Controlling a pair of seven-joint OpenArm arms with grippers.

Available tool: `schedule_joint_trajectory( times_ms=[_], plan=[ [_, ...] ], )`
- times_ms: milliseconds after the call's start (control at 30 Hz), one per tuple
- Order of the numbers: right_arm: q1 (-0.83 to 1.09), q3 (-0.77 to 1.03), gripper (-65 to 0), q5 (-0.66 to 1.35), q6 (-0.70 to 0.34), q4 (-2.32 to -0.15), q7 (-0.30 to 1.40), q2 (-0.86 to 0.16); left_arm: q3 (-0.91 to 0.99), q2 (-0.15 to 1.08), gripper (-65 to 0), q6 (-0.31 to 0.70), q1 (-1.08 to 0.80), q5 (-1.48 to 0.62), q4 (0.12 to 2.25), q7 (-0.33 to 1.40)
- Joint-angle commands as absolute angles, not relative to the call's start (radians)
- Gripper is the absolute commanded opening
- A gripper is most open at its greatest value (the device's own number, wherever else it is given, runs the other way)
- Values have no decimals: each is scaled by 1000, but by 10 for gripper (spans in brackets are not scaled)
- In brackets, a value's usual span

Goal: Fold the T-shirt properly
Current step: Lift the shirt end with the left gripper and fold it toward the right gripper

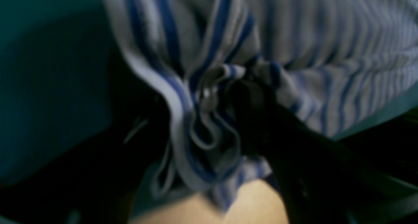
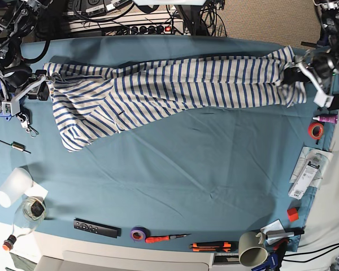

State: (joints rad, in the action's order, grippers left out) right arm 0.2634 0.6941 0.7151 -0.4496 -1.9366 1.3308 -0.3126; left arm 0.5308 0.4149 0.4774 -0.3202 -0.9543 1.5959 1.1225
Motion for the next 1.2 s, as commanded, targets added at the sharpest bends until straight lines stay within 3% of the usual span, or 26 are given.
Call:
schedule_joint_trajectory(
  times_ms=[0,133,267,533,867,1167],
  plan=[
    [257,702,-439,725,-455,-1953,1309,-332,485,410,-344,467,-332,-871,1578,1194],
    [257,702,-439,725,-455,-1953,1311,-332,412,410,-438,414,-332,-812,1577,1197],
    [257,702,-439,725,-455,-1953,1310,-332,411,411,-644,411,-331,-754,1580,1199],
    [252,702,-439,725,-455,-1953,1301,-332,413,414,-650,347,-329,-671,1658,1265],
    [252,702,-439,725,-455,-1953,1301,-332,573,413,-650,349,-337,-666,1983,1236],
    [252,702,-439,721,-455,-1953,1285,-329,583,411,-650,527,-337,-984,2091,1252]
  ],
)
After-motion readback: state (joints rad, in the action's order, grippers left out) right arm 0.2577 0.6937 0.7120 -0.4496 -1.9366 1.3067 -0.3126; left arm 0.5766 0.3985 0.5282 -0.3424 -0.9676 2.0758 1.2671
